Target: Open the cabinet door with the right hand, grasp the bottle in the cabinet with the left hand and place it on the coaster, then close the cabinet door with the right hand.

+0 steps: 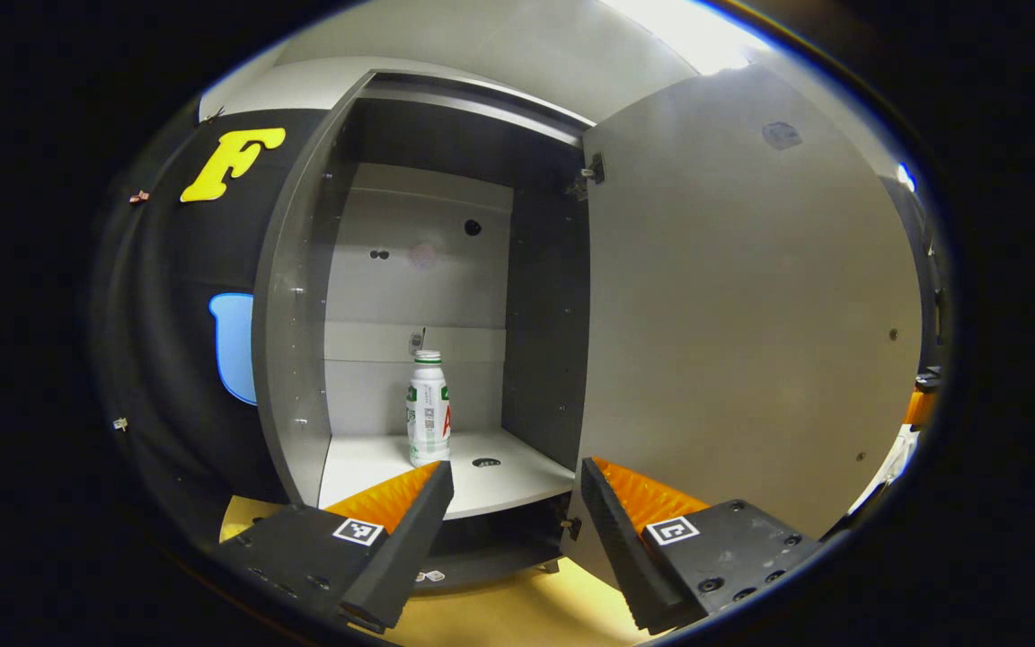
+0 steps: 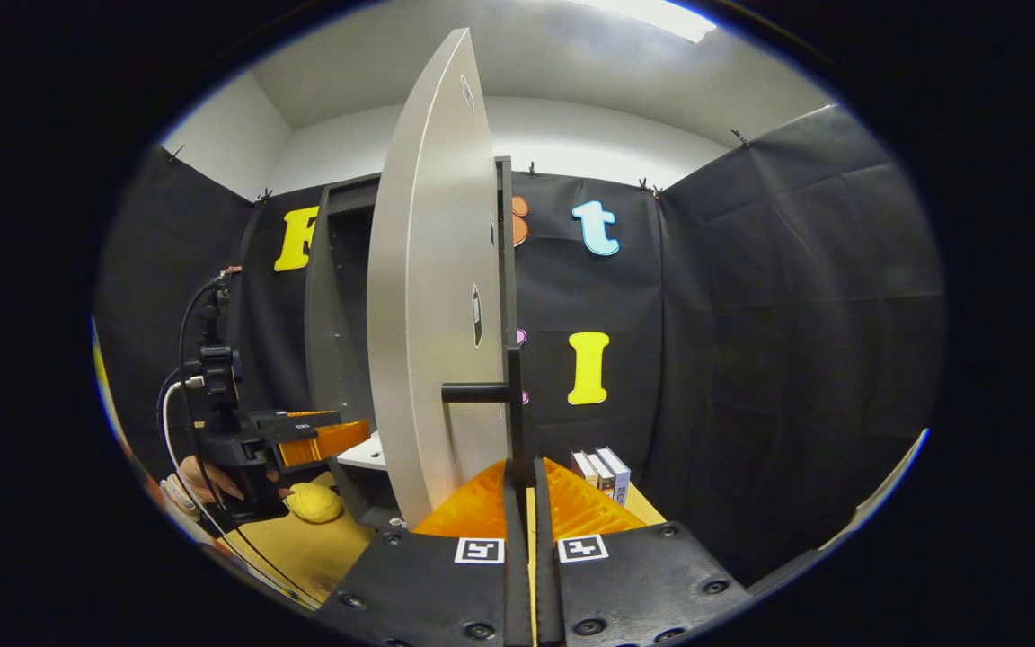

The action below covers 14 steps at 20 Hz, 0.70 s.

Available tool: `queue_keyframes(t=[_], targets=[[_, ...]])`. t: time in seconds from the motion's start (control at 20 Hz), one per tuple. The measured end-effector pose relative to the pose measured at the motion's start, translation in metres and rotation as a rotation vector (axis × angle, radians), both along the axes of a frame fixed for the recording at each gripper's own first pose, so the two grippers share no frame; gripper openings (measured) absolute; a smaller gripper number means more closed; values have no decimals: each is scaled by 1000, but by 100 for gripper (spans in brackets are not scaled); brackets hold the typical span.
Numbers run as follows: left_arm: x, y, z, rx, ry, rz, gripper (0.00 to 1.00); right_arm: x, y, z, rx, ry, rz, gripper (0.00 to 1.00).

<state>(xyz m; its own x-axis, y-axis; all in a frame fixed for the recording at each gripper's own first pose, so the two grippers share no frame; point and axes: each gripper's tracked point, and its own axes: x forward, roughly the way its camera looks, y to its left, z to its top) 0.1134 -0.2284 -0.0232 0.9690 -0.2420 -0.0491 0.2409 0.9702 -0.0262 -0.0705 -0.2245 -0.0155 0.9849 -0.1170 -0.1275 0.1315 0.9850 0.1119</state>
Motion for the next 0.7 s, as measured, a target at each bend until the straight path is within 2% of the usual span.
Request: queue_keyframes(t=[0.15, 0.2, 0.3, 0.45, 0.5, 0.7], targets=[[0, -1, 0, -3, 4, -1, 90, -12, -6, -2, -21, 12, -18, 7], [1, -1, -1, -6, 4, -3, 88, -19, -11, -3, -35, 19, -42, 7], [4, -3, -1, -7, 5, -14, 90, -33, -26, -4, -52, 25, -102, 7], [7, -6, -1, 14, 0, -33, 91, -50, -23, 7, -10, -4, -130, 7], [10, -8, -3, 18, -2, -38, 88, -55, -25, 9, -20, -7, -152, 7], [25, 6, -2, 28, -20, -36, 90, -79, -5, 18, -36, 1, -200, 7]])
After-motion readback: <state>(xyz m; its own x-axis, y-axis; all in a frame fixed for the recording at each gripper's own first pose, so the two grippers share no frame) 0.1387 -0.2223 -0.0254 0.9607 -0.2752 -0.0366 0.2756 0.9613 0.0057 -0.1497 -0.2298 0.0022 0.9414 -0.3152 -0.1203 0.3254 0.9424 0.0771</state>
